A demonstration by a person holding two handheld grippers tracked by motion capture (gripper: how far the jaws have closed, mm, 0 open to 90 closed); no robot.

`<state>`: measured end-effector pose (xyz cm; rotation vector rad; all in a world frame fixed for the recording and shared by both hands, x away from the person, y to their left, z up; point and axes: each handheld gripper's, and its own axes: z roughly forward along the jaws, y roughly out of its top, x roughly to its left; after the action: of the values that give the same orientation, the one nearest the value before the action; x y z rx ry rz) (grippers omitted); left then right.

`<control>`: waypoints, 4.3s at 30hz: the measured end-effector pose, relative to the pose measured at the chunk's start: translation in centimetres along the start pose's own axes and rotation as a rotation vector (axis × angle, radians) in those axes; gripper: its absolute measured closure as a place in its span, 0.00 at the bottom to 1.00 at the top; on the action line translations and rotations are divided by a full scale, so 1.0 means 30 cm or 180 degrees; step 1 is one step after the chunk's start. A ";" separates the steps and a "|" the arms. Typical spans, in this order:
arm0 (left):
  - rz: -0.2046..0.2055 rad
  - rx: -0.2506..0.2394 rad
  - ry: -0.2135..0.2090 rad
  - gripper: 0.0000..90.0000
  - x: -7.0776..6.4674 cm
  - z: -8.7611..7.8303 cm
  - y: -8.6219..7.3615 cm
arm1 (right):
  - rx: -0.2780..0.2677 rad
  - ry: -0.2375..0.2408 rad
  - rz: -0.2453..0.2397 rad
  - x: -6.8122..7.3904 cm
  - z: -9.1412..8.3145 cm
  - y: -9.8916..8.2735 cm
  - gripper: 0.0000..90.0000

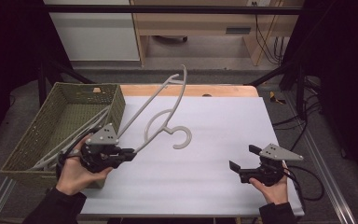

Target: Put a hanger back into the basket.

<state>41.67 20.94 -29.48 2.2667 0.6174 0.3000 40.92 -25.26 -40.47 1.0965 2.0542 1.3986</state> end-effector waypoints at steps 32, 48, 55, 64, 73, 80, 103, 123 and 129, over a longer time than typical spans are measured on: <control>-0.0416 0.0422 0.0201 0.92 0.390 -0.190 -0.263 | 0.0065 -0.0013 -0.0023 0.003 0.018 -0.006 0.04; -0.0563 0.0544 0.0143 0.92 0.457 -0.236 -0.387 | 0.0096 -0.0013 -0.0026 0.007 0.028 -0.010 0.04; -0.0653 0.0482 0.0150 0.92 0.483 -0.260 -0.430 | 0.0096 -0.0013 -0.0034 0.004 0.027 -0.010 0.04; -0.0780 0.0463 0.0186 0.91 0.515 -0.265 -0.482 | 0.0112 -0.0014 -0.0041 0.005 0.031 -0.012 0.04; -0.0722 0.0425 0.0120 0.91 0.521 -0.266 -0.512 | 0.0110 -0.0018 -0.0022 0.008 0.033 -0.012 0.04; -0.0669 0.0458 0.0083 0.91 0.522 -0.277 -0.518 | 0.0108 -0.0015 -0.0024 0.009 0.032 -0.012 0.03; -0.0893 0.0284 0.0790 0.72 0.536 -0.250 -0.565 | 0.0087 -0.0010 -0.0026 0.009 0.030 -0.010 0.03; -0.0882 -0.1252 0.0838 0.16 0.278 -0.145 -0.417 | -0.0064 0.0051 0.0025 0.004 0.011 -0.004 0.03; -0.0854 -0.1383 0.0797 0.10 0.184 -0.065 -0.385 | -0.0087 0.0060 0.0025 0.002 0.007 -0.004 0.03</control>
<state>41.72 31.90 -36.38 1.7219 0.8816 0.5330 40.99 -25.11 -40.65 1.0853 2.0400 1.4418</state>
